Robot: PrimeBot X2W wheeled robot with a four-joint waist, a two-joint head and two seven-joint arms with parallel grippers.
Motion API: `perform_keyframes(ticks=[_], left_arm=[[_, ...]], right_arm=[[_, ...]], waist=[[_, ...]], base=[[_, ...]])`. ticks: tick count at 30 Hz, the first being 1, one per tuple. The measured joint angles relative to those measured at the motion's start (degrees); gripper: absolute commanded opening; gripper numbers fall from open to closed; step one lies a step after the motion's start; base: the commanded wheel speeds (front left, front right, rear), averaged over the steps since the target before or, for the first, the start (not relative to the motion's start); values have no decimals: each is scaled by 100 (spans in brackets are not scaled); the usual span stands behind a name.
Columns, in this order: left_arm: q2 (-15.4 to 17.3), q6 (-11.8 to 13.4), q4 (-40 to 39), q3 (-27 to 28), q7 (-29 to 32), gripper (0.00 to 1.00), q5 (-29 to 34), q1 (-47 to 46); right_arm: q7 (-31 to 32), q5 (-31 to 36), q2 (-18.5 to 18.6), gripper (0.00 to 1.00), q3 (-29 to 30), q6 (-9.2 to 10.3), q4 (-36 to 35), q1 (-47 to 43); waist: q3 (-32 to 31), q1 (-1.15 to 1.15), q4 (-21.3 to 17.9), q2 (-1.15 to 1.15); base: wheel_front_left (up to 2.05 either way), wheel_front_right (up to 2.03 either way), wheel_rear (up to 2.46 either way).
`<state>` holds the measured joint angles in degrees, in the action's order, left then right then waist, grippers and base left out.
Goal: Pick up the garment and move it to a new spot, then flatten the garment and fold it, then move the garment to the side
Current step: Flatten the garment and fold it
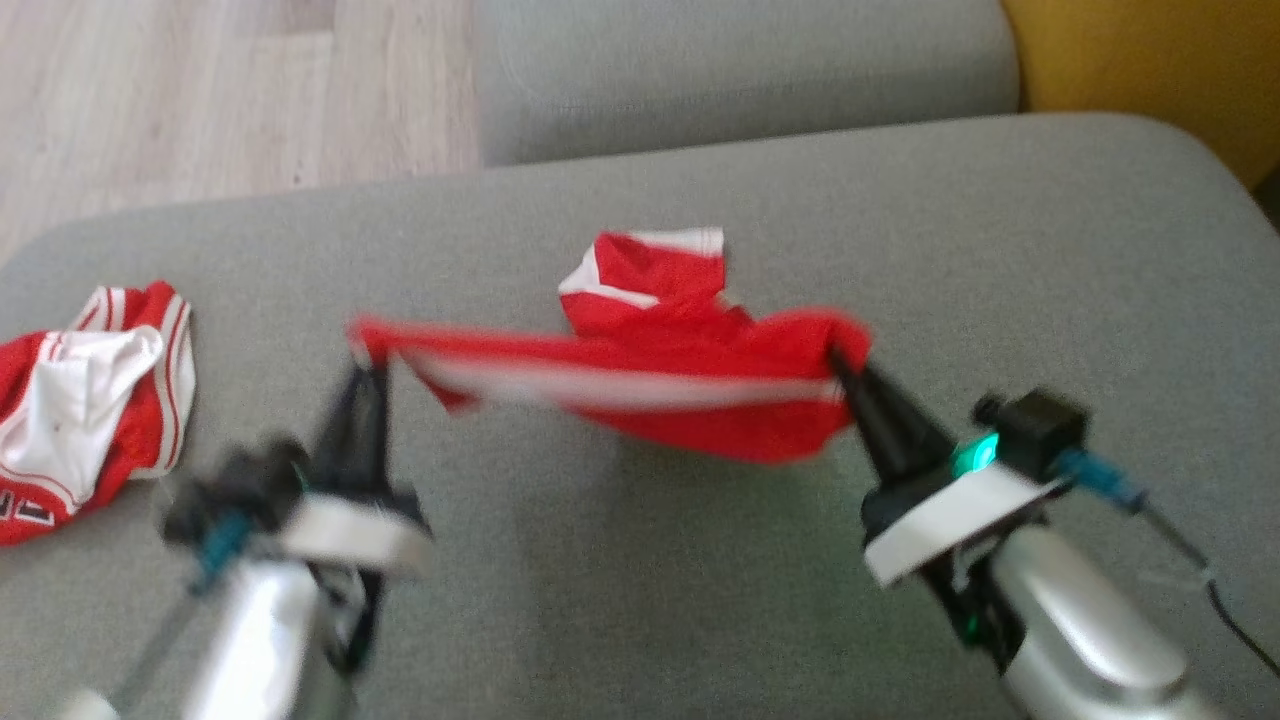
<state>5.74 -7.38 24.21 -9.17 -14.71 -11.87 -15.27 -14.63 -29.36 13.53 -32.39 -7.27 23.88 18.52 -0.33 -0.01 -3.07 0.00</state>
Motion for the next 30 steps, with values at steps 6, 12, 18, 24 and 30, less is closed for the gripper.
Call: perform_keyframes(ticks=[6,12,18,24,30], left_arm=[[600,-21,-548,-355,-1,0,-124,-1506],[776,-21,-636,-535,433,0,-461,-2638],[701,38,-112,-559,906,0,-559,-3208],[434,349,802,-549,749,0,-488,-3683],[219,544,1170,-334,36,0,-446,-4727]], right_arm=[[0,-856,4,0,422,0,-671,677],[378,-1402,146,0,725,0,-872,1733],[903,-1493,163,0,779,0,-420,2530],[951,-1247,64,0,660,0,616,3561],[167,-810,-5,0,704,0,1405,5061]], waist=[[-292,0,17,0],[-266,0,44,0],[-25,1,86,0],[517,2,136,0],[1080,3,220,0]], base=[[0,0,0],[0,0,0],[0,0,0],[0,0,0],[0,0,0]])
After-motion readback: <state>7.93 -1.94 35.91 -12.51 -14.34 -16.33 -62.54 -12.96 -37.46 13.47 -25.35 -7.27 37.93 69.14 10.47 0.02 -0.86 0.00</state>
